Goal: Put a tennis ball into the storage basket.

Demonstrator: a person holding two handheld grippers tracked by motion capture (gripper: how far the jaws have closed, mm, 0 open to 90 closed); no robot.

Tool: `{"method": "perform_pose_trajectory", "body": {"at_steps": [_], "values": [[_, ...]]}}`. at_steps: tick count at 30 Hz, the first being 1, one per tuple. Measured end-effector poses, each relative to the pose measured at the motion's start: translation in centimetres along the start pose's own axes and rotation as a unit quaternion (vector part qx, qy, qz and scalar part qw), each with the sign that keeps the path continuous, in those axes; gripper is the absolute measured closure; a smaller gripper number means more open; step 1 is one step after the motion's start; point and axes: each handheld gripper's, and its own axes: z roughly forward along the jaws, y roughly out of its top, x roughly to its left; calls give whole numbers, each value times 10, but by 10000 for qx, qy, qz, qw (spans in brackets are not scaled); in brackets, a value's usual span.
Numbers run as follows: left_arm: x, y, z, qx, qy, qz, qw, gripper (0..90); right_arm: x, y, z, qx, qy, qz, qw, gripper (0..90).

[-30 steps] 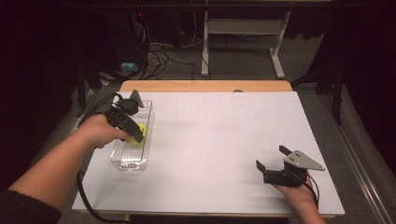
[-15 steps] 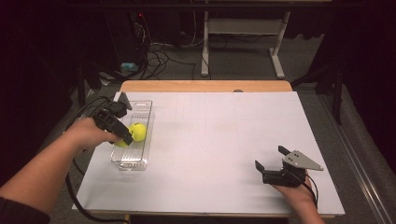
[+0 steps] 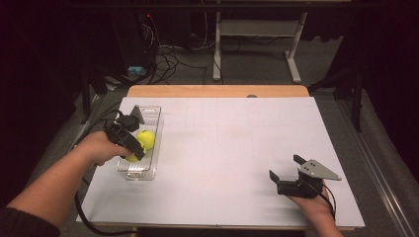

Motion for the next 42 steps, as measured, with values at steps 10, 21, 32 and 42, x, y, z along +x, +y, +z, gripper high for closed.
{"method": "perform_pose_trajectory", "body": {"at_steps": [10,21,32,42], "values": [[-3,-1,-5,-91,-34,32,9999,267,0,0,0,-3,-6,7,10000,2],[-12,0,-9,-234,141,176,9995,6,1,0,0,-2,7,1,10000,2],[-44,20,-7,-411,-51,514,9978,6,1,0,-1,-17,11,-4,10000,2],[-100,51,6,-481,-183,1019,9935,5,1,1,-1,-32,17,1,10000,2]]}}
